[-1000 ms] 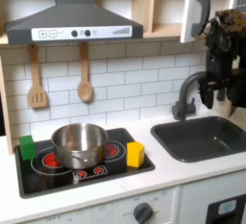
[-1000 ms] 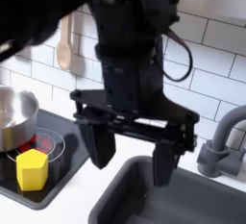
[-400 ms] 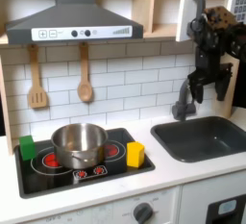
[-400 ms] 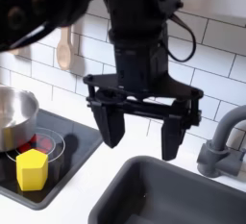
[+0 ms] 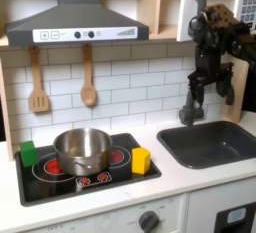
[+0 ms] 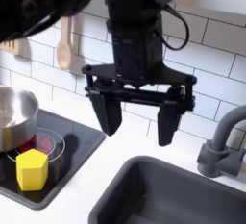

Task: Close microwave

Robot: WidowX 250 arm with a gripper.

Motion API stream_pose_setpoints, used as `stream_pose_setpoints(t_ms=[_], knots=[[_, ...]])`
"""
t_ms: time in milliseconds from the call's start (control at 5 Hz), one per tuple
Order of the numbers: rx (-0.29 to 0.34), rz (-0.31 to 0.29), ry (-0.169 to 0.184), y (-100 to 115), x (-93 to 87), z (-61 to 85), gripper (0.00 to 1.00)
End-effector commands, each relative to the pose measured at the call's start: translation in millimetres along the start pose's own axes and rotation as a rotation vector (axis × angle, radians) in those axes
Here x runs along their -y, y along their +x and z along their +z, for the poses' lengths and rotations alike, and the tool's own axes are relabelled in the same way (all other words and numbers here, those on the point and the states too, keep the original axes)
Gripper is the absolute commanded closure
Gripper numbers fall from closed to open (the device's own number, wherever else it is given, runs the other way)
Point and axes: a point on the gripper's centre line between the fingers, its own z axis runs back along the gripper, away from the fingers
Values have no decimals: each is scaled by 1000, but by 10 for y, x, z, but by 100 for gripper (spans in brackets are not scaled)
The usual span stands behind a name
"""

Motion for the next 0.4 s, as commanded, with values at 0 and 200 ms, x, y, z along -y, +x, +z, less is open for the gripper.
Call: stream_pose_setpoints(t_ms=[0, 200], knots=[[-16, 30, -2, 147, -52, 20, 0], [-15, 44, -5, 218, -70, 51, 0]])
